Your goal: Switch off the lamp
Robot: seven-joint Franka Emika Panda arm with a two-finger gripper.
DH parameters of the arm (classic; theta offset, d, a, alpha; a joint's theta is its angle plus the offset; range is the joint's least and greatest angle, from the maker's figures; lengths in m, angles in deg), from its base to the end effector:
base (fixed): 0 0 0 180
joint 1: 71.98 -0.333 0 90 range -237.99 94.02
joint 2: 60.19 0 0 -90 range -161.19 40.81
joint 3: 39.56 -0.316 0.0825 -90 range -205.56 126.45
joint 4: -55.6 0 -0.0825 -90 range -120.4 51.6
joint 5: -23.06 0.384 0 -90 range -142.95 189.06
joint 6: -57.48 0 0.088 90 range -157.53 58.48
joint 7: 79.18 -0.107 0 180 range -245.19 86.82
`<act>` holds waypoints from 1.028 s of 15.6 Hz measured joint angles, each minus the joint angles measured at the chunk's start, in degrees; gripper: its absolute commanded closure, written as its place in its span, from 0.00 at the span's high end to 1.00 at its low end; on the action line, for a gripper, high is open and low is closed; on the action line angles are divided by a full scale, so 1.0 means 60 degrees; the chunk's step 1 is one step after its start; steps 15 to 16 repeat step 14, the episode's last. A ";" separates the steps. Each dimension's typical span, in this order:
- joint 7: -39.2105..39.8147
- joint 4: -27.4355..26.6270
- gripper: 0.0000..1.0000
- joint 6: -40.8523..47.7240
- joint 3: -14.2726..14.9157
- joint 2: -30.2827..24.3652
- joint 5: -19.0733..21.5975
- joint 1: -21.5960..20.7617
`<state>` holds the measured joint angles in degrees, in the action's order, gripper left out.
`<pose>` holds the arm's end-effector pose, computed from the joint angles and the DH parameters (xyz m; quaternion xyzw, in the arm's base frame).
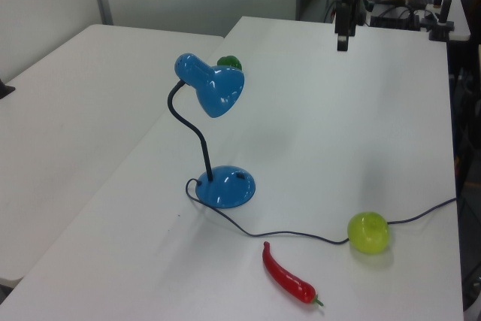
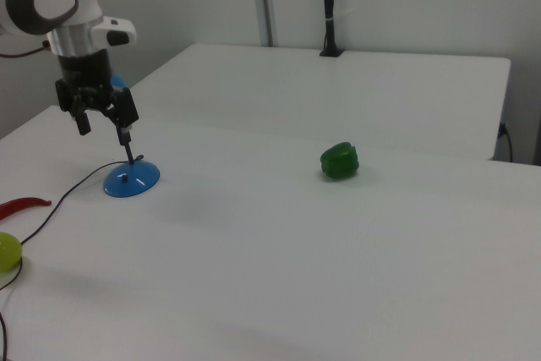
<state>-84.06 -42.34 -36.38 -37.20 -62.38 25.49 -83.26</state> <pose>0.5379 0.0884 0.5858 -0.9991 -0.0335 0.0190 0.0198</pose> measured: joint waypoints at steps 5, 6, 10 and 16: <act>0.0001 0.0158 1.00 -0.0074 0.0110 0.0001 -0.0001 -0.0009; 0.0078 0.0158 1.00 -0.0257 0.0110 0.0019 -0.0001 -0.0008; 0.0859 0.0157 1.00 -0.1117 0.0116 0.0161 -0.0073 0.0012; 0.1154 0.0161 1.00 -0.1229 0.0147 0.0192 -0.0084 0.0186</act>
